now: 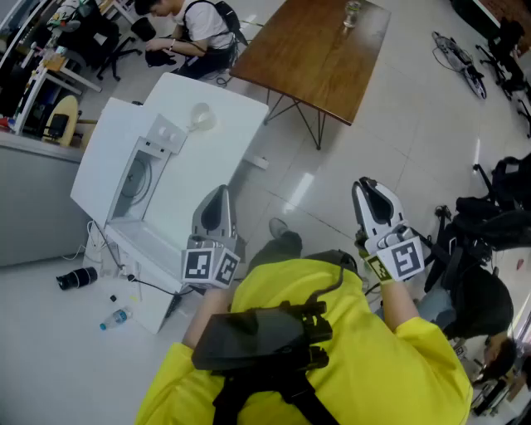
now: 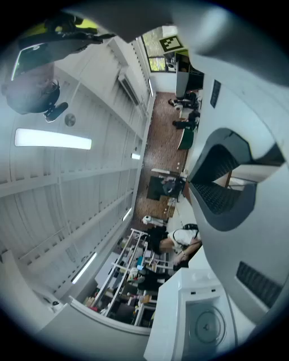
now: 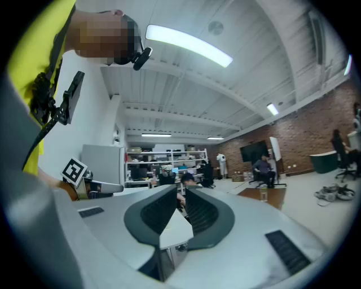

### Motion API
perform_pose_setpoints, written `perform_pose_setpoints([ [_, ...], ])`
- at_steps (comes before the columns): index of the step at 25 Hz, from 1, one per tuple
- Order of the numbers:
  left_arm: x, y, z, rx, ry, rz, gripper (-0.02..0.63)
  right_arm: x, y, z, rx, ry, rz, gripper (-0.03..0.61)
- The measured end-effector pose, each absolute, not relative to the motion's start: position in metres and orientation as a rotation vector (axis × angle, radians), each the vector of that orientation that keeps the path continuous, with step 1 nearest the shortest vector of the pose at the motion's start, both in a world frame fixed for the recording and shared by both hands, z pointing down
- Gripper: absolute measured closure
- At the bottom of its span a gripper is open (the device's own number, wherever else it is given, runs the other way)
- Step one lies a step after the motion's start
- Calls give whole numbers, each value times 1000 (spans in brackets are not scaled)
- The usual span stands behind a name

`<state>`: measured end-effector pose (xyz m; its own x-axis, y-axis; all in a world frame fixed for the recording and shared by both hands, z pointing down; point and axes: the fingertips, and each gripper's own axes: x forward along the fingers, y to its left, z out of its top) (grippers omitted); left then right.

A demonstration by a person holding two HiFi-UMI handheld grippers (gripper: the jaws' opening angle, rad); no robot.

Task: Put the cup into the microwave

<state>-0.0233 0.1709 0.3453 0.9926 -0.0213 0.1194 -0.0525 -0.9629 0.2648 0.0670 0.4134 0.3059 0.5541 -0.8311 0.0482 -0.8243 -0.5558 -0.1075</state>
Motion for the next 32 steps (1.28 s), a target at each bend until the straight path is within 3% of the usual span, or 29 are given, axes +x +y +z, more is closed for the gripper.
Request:
perform_pose_setpoints([
  [1,-14,150,345,2870,-87,161,621,81,383,312,-2680,1511,-162,525],
  [3,0,112,347,2876,-158,162,620,106,322,329,-2615,1650,-221,399],
  [6,4,65,361,2859,-307,203,620,132,231,376,-2488,1905,-349,267],
  [11,-7,3,403,2749,-579,243,621,185,86,510,-2387,2238,-586,57],
  [12,-8,-7,415,2727,-612,256,621,199,61,545,-2400,2251,-648,-11],
  [13,-9,-15,427,2704,-642,269,621,213,37,578,-2417,2258,-706,-32],
  [19,2,-46,479,2575,-802,321,621,265,-79,697,-2375,2369,-821,-31],
  [23,21,-59,490,2594,-807,341,621,259,-125,706,-2273,2524,-748,-18],
  [28,32,-74,501,2575,-852,339,621,261,-147,718,-2305,2524,-723,86],
  [32,19,-76,497,2557,-915,314,621,253,-134,704,-2321,2536,-715,89],
])
